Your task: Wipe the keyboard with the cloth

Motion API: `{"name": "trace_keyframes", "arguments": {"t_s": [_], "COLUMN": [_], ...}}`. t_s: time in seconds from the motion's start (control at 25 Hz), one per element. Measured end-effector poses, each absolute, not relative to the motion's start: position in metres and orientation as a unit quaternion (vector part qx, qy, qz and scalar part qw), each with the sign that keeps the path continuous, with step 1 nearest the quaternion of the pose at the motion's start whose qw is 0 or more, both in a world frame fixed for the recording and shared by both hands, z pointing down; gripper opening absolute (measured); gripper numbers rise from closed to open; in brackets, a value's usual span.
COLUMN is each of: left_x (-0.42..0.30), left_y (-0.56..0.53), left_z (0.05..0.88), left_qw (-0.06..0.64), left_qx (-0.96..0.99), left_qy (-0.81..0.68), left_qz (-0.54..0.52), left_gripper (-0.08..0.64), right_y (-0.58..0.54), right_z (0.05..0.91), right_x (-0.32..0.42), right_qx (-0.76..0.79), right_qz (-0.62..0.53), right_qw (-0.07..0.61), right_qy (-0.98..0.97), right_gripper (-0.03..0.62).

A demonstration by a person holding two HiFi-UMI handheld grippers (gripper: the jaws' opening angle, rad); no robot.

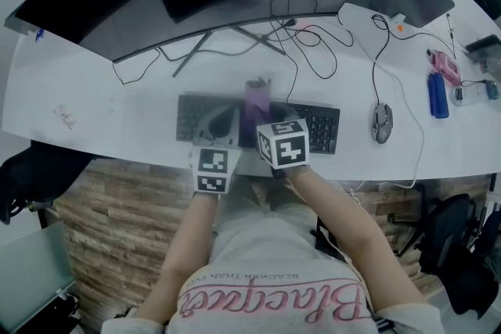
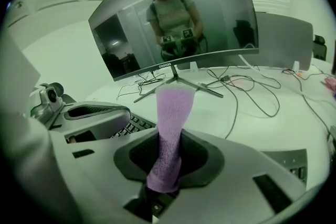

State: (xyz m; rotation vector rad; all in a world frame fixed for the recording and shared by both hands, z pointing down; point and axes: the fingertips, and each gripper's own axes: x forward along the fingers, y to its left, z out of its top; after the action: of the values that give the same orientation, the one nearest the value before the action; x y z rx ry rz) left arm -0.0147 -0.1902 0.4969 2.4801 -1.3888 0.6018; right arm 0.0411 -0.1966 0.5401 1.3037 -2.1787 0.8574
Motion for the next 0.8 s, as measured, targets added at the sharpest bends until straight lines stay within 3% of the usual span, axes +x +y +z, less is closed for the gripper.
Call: {"name": "trace_keyframes", "arguments": {"t_s": [0.8], "left_x": [0.073], "left_y": [-0.191], "left_z": [0.488], "left_qw": [0.093], "left_qx": [0.866], "left_qy": [-0.444], "left_qz": [0.212], "left_gripper": [0.006], "right_y": [-0.184], "right_z": [0.541], "right_x": [0.135], "right_qx": [0.494], "right_qz": [0.304], "right_qw": [0.230], "right_qy": [-0.781], "right_gripper": [0.086]}}
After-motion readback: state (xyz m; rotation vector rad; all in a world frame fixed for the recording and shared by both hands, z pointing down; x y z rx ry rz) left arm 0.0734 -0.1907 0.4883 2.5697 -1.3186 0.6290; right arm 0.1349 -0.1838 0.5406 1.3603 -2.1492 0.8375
